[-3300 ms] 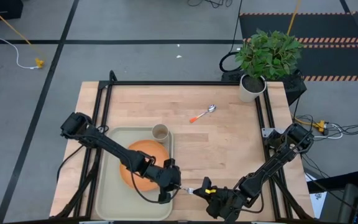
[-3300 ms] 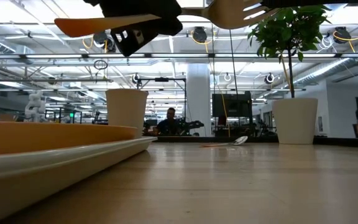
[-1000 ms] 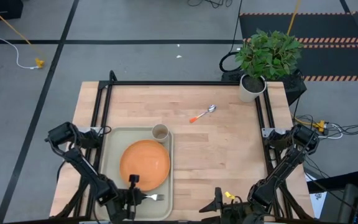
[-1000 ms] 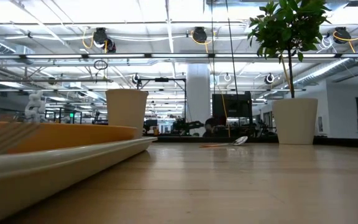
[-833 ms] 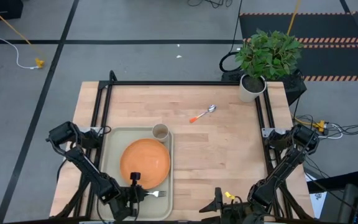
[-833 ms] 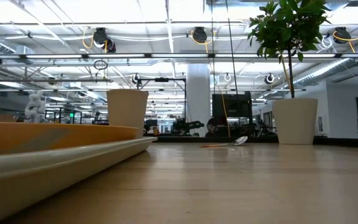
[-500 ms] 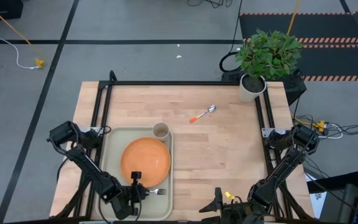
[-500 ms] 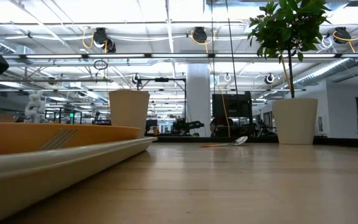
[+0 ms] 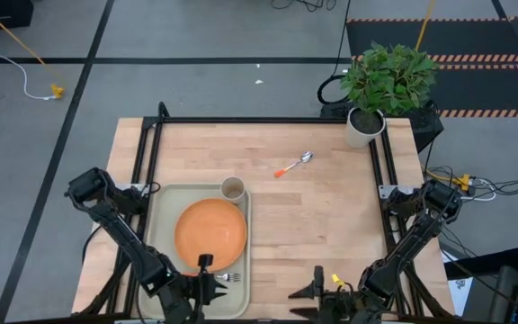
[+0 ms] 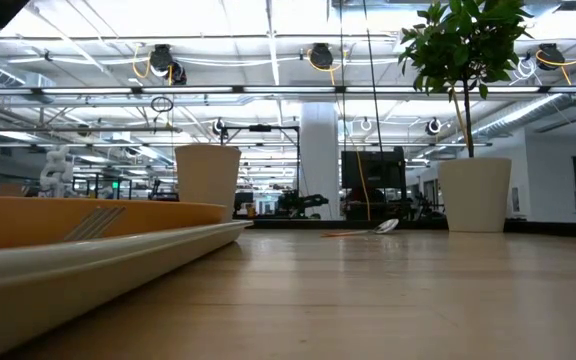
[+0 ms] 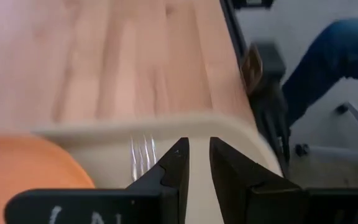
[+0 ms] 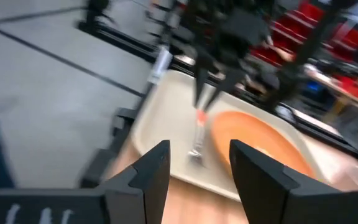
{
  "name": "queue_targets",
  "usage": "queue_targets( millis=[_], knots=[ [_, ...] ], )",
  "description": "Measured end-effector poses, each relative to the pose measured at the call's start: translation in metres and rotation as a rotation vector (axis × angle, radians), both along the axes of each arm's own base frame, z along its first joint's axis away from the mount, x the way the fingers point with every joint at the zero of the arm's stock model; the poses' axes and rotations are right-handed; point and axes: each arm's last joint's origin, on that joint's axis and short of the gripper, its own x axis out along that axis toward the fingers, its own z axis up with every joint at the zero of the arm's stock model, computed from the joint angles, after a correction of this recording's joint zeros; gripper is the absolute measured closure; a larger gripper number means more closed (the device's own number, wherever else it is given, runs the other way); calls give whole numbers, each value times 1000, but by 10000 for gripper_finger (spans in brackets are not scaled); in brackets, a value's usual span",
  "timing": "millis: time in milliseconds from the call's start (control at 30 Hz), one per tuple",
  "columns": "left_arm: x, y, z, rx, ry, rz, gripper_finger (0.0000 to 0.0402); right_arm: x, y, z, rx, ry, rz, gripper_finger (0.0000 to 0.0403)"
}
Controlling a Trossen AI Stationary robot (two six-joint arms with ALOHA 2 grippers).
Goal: Pick and place plate/cup/fork/spoon on tray
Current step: Put the orange spoon on the light yellow tray to the right of the orange fork
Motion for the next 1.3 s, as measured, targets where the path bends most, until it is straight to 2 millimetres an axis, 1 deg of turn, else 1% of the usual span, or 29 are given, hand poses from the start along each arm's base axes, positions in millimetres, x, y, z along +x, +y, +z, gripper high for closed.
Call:
queue_targets(
  millis=[133,233,300,400,500,600,767,900,1000,1100,1300],
  knots=[
    [26,10,26,56,-61,-3,335,-3,-6,-5,-29,20,-115,245],
    [47,24,40,102,-100,17,335,-9,-16,-6,-31,85,-165,245],
    [60,37,44,97,-117,63,334,-14,-26,-6,-20,140,-210,245],
    [75,55,46,96,-136,127,334,-18,-50,-2,13,194,-281,245],
    [85,70,47,85,-137,185,334,-17,-82,6,58,267,-294,245],
    [91,79,46,66,-135,229,334,-14,-122,5,92,358,-290,245],
    [94,84,47,47,-141,254,334,-9,-194,-7,113,465,-228,245],
    [93,82,47,46,-141,249,334,-10,-246,-19,117,487,-188,245],
    [93,82,47,45,-141,249,334,-10,-279,-25,104,493,-177,245],
    [93,82,47,48,-140,248,334,-9,-309,-27,85,506,-159,245],
    [96,88,46,73,-137,249,334,-10,-366,-34,79,479,-109,245]
  ],
)
